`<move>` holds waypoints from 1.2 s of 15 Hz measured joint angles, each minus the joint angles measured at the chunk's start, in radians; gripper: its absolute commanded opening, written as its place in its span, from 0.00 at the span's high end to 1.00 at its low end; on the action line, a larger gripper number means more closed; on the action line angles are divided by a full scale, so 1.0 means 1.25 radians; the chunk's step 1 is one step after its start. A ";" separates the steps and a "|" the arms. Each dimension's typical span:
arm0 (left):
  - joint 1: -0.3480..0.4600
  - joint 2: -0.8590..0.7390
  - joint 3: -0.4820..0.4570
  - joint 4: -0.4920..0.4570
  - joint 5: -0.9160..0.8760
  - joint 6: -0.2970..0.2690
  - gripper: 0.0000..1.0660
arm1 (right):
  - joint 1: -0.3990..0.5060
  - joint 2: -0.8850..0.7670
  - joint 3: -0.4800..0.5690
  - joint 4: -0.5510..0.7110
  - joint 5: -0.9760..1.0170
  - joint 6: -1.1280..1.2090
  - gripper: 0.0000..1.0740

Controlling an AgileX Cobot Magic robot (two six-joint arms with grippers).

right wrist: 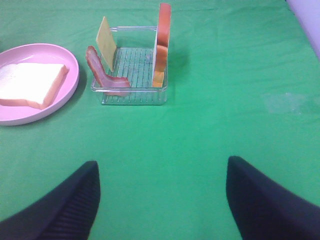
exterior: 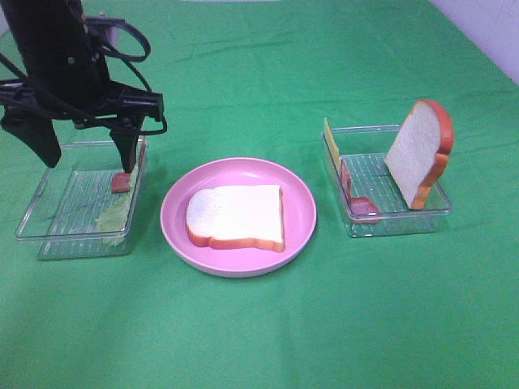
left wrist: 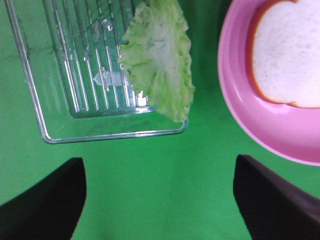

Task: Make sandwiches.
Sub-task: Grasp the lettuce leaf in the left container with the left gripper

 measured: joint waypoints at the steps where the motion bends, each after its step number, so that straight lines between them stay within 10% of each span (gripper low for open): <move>1: 0.000 0.015 0.003 0.007 0.000 -0.004 0.28 | 0.000 0.000 0.000 0.000 0.000 0.000 0.37; 12: 0.000 0.150 0.004 0.008 -0.146 -0.006 0.30 | 0.000 0.000 0.000 0.000 0.000 0.000 0.37; 18: 0.000 0.154 0.004 0.009 -0.168 -0.009 0.68 | 0.000 0.000 0.000 0.000 0.000 0.000 0.37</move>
